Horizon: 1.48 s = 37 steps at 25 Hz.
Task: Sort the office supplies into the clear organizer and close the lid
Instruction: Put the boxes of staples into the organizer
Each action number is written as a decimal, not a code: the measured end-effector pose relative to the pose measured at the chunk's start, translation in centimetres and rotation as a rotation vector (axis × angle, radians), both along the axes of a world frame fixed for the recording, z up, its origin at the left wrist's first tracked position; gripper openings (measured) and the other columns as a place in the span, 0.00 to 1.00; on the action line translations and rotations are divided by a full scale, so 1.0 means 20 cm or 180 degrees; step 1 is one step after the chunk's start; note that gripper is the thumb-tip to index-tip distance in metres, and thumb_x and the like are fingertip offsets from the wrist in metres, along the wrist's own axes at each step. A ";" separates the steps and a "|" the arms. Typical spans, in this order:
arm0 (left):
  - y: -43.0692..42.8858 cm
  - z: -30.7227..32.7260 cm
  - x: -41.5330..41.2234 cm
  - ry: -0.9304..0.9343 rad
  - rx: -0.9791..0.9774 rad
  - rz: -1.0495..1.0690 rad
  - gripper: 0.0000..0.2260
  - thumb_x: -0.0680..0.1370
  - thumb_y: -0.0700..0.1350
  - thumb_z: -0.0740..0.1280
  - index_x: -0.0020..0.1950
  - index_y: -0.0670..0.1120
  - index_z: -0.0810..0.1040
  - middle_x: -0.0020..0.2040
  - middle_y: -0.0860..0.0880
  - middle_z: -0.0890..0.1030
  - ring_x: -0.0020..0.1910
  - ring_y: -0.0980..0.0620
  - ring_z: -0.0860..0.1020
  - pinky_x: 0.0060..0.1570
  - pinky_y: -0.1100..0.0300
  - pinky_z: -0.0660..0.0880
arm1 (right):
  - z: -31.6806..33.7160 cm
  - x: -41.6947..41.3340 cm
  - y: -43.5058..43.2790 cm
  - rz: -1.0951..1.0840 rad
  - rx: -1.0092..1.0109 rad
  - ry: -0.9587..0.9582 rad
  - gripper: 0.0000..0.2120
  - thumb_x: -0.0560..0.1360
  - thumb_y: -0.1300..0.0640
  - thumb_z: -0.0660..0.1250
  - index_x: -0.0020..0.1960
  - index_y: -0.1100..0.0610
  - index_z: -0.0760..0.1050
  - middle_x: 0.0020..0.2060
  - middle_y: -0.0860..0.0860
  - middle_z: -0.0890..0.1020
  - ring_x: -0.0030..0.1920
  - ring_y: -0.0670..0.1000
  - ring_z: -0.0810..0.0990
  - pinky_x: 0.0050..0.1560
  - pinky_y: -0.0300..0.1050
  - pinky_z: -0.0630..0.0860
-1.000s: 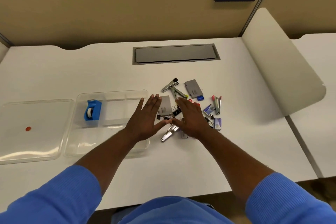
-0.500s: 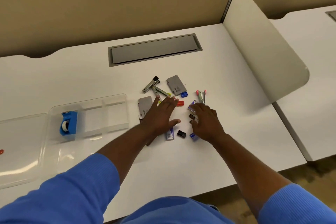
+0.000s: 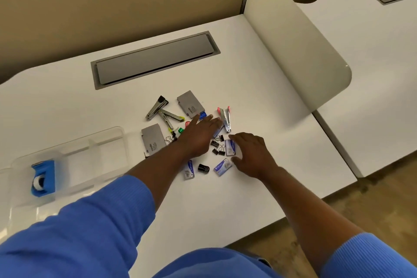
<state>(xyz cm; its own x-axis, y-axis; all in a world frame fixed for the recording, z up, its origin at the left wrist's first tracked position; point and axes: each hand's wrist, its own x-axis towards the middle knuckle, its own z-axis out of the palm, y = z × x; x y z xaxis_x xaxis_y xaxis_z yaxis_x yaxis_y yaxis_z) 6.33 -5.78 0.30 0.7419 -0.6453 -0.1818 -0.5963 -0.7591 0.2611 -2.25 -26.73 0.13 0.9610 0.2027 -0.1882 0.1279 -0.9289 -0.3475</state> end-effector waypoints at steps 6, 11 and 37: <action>0.01 0.01 0.04 -0.0210 -0.0074 -0.0002 0.31 0.76 0.46 0.67 0.77 0.44 0.62 0.68 0.47 0.74 0.69 0.47 0.69 0.75 0.47 0.54 | 0.02 0.03 0.02 0.0001 0.0046 -0.0125 0.28 0.71 0.45 0.70 0.69 0.51 0.73 0.59 0.47 0.77 0.60 0.51 0.75 0.63 0.49 0.65; 0.07 0.06 0.01 -0.0344 -0.0356 0.0092 0.27 0.72 0.48 0.70 0.71 0.43 0.72 0.62 0.45 0.76 0.64 0.44 0.72 0.72 0.49 0.60 | 0.09 0.05 0.07 -0.0030 0.0230 -0.0360 0.25 0.66 0.49 0.70 0.63 0.51 0.74 0.54 0.47 0.75 0.55 0.50 0.75 0.61 0.47 0.66; 1.29 0.33 -0.59 -0.0630 -0.0574 0.1189 0.24 0.72 0.57 0.70 0.65 0.50 0.75 0.58 0.52 0.78 0.61 0.52 0.74 0.75 0.47 0.55 | 0.31 -0.02 1.24 0.1045 0.0503 -0.0742 0.28 0.69 0.42 0.70 0.66 0.50 0.71 0.56 0.48 0.76 0.56 0.49 0.73 0.62 0.48 0.66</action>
<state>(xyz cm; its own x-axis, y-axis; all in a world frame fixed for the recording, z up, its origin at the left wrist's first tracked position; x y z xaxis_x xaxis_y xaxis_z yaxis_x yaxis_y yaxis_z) -5.38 20.00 6.81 0.9390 -0.3352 0.0774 -0.3420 -0.8845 0.3174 -2.65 -1.88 6.42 0.8538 0.5137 0.0842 0.4997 -0.7635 -0.4091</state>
